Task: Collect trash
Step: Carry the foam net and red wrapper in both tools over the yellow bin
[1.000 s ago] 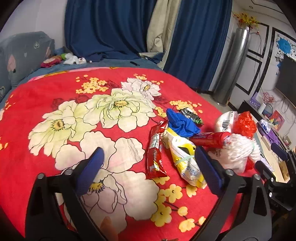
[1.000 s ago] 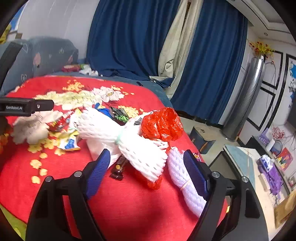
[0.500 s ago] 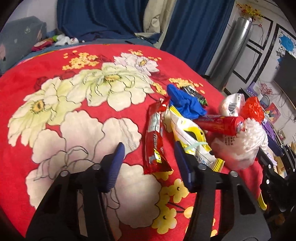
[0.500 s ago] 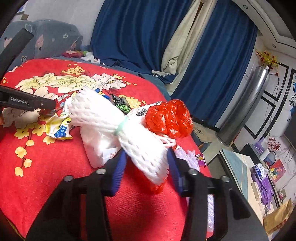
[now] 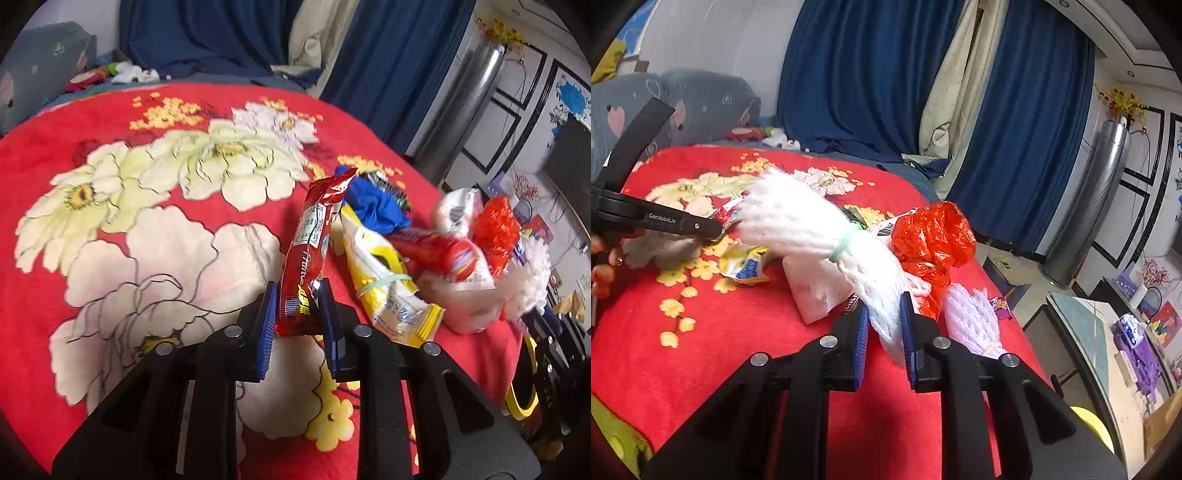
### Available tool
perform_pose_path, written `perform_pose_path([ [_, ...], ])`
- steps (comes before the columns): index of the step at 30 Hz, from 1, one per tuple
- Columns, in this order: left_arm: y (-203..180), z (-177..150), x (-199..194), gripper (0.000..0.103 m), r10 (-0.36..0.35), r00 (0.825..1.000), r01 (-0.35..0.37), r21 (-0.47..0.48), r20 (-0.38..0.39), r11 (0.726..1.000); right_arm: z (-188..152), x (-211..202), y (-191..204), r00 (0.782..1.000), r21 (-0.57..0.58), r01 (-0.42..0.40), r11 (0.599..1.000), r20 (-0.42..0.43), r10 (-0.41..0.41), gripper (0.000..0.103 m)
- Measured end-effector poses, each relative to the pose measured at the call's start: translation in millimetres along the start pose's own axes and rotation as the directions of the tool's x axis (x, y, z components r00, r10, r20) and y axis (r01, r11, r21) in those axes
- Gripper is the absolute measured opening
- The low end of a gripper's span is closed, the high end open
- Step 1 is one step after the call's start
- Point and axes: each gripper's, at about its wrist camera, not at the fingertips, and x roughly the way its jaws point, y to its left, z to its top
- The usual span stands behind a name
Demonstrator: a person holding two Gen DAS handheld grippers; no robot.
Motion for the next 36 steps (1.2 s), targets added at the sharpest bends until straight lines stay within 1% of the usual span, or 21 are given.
perform_pose_path([
  [1, 0, 0, -3, 0.013, -0.001, 1.000, 0.001, -0.001, 0.010, 1.000, 0, -3, 0, 1.000, 0.005, -0.006, 1.000, 0.004, 0.006, 0.016],
  [7, -10, 4, -31, 0.012, -0.015, 0.996, 0.013, 0.030, 0.085, 0.999, 0, -19, -4, 0.999, 0.036, -0.027, 0.999, 0.030, 0.026, 0.016],
  [12, -26, 7, -51, 0.012, -0.059, 0.990, 0.053, 0.053, 0.132, 0.997, 4, -30, -14, 0.999, 0.082, -0.013, 0.997, 0.051, 0.009, 0.016],
  [16, -40, 9, -60, 0.012, -0.096, 0.984, 0.085, 0.079, 0.147, 0.993, 7, -41, -26, 0.998, 0.105, -0.004, 0.994, 0.061, -0.002, 0.016],
  [25, -77, 6, -64, 0.011, -0.160, 0.977, 0.139, 0.148, 0.143, 0.979, -2, -57, -48, 0.998, 0.146, 0.028, 0.989, 0.055, -0.036, 0.016],
  [36, -132, 0, -59, 0.011, -0.245, 0.963, 0.212, 0.249, 0.109, 0.945, -13, -81, -83, 0.994, 0.218, 0.079, 0.973, 0.060, -0.094, 0.016],
])
